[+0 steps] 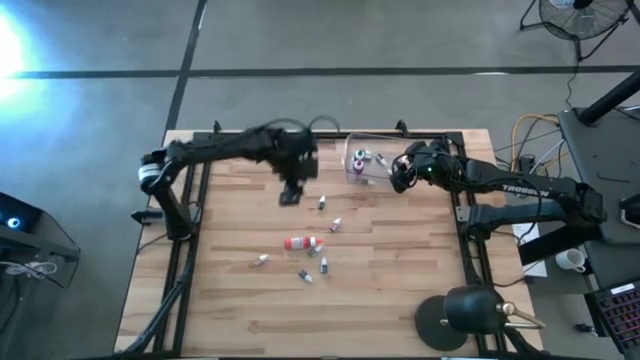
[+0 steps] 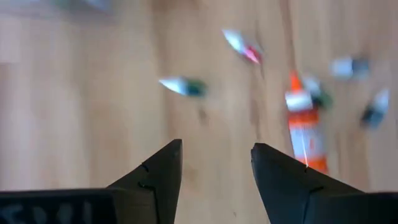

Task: Pick & Place food coloring
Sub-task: Put the large orange food coloring bottle into the transparent bin

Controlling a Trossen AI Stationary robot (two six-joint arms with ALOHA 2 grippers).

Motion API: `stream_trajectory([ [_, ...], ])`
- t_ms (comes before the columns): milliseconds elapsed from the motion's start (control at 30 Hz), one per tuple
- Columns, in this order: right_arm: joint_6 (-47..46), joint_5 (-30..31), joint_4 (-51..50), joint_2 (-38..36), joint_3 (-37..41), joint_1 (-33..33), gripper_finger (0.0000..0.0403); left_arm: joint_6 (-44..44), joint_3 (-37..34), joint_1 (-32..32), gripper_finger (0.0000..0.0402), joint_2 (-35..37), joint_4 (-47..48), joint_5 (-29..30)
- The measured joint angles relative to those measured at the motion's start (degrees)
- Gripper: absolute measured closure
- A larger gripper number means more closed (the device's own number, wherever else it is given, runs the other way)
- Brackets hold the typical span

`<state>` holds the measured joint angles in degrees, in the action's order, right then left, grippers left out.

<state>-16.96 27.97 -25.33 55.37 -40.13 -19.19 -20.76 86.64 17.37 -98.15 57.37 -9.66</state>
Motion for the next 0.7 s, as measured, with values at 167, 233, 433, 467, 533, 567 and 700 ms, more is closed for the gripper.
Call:
stream_trajectory([
  [167, 0.40, -0.16, -0.10, 0.22, 0.12, 0.04, 0.0200, -1.31, -14.01, -7.54, 0.0235, 1.59, -9.99, 1.93],
  [233, -0.22, -0.18, -0.07, 0.28, 0.17, 0.04, 0.0200, 1.65, -16.72, -10.08, 0.0235, 2.37, -14.83, 1.75],
  [433, -1.34, -3.40, -0.21, 0.31, 0.20, 0.06, 0.0200, 6.95, -18.90, -15.44, 0.0235, 0.72, -21.72, 5.14],
  [467, -1.36, -3.78, -0.23, 0.31, 0.20, 0.06, 0.0200, 8.24, -18.85, -15.79, 0.0235, 0.72, -22.40, 5.31],
  [533, -1.57, -4.40, -0.72, 0.31, 0.20, 0.06, 0.0200, 11.55, -18.78, -16.16, 0.0235, 0.46, -24.51, 5.59],
  [567, -1.86, -4.50, -1.12, 0.31, 0.20, 0.07, 0.0200, 13.20, -18.80, -16.34, 0.0235, -0.04, -25.00, 5.72],
  [700, -2.61, -4.55, -2.79, 0.31, 0.20, 0.11, 0.0200, 18.60, -18.63, -17.28, 0.0235, -1.83, -26.40, 5.75],
])
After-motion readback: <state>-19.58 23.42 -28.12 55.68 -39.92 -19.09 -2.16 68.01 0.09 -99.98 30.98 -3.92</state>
